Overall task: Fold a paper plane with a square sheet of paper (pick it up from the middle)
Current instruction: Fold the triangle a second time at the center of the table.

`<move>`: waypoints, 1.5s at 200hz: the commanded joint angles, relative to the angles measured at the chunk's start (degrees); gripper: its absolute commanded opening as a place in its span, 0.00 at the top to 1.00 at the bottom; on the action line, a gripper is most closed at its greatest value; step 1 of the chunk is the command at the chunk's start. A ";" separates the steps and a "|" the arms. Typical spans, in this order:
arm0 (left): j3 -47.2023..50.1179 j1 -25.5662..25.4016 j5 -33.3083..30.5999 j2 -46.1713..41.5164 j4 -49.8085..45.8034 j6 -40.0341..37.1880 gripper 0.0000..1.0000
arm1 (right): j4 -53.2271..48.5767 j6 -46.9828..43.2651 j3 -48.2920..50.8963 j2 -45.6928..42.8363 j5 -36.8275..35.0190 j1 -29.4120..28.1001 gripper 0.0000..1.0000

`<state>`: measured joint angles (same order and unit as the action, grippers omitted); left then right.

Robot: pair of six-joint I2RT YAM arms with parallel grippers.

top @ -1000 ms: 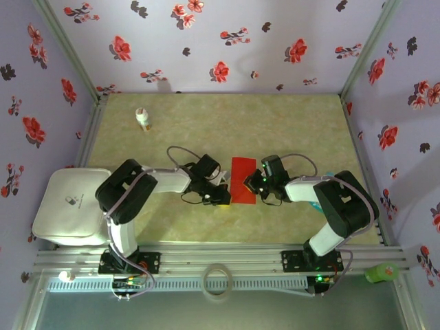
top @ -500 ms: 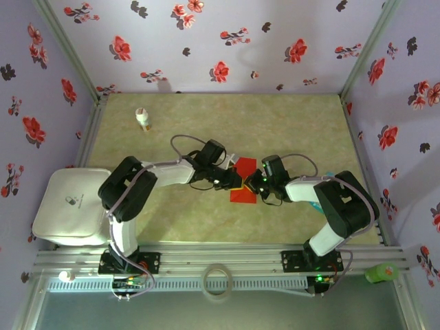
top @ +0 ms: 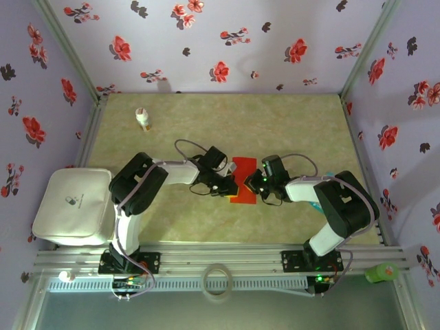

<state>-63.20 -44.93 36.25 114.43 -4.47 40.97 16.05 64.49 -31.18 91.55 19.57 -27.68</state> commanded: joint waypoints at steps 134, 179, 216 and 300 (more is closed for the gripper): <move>5.80 0.36 -3.82 -0.77 -2.25 -1.16 1.00 | -0.90 -2.06 -2.08 -0.60 3.20 -4.11 0.98; 5.81 0.37 -4.01 -0.85 -2.43 -1.31 1.00 | -0.68 -0.89 0.75 3.61 0.07 -2.38 1.00; 5.72 0.35 -4.07 -0.36 -2.99 -1.62 1.00 | 0.90 -1.26 1.74 2.14 0.19 0.35 0.99; 6.25 0.41 -4.00 0.29 -2.91 -1.42 1.00 | 0.37 -3.23 0.87 3.02 1.11 8.75 0.99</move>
<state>-59.46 -44.93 35.81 112.68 0.05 40.97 19.07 62.96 -30.81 93.14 24.69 -21.56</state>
